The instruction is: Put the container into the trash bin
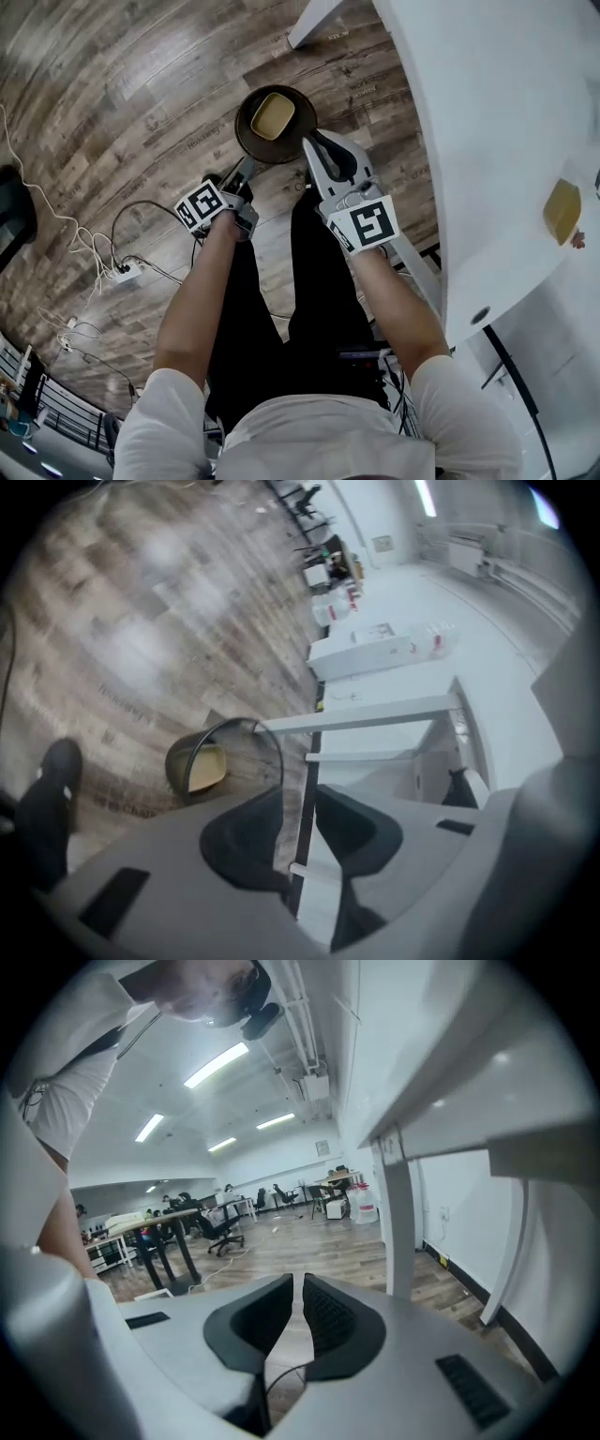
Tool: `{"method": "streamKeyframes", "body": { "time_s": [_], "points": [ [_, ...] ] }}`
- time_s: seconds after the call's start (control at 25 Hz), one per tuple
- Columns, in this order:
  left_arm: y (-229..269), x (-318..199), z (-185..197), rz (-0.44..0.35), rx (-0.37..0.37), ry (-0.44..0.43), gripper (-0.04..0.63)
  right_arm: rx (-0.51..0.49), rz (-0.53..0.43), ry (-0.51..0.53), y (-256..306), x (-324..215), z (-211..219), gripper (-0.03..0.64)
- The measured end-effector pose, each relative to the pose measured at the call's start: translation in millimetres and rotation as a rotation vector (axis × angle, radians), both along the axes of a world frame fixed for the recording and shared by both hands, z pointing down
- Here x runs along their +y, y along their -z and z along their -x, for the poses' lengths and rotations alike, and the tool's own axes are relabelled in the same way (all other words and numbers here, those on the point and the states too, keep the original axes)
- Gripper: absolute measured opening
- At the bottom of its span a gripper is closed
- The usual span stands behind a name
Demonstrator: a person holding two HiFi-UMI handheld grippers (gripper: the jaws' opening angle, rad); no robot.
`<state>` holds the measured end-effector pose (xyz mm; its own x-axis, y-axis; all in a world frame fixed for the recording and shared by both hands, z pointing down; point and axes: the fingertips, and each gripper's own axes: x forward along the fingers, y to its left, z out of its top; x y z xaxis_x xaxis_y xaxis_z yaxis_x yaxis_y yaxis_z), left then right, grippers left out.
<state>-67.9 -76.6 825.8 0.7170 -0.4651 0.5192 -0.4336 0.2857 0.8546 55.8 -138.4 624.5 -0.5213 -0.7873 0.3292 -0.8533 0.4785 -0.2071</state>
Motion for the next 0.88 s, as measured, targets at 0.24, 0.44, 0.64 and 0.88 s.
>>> {"method": "streamKeyframes", "body": {
  "time_s": [0.24, 0.44, 0.64, 0.88],
  "points": [
    [197.4, -57.8, 30.6, -0.474, -0.129, -0.169, 0.106, -0.001, -0.053, 0.021, 134.7, -4.1, 21.3, 0.058],
    [369.8, -97.9, 30.4, -0.85, -0.197, -0.266, 0.106, 0.002, -0.148, 0.045, 245.5, -4.0, 16.0, 0.058],
    [518.9, -94.9, 3.9, -1.125, -0.249, -0.377, 0.107, 0.01, -0.246, 0.021, 357.5, 9.4, -11.9, 0.058],
    [661.8, -91.1, -23.2, -1.387, -0.28, -0.374, 0.112, 0.027, -0.404, -0.009, 468.0, 29.5, -44.5, 0.058]
  ]
}}
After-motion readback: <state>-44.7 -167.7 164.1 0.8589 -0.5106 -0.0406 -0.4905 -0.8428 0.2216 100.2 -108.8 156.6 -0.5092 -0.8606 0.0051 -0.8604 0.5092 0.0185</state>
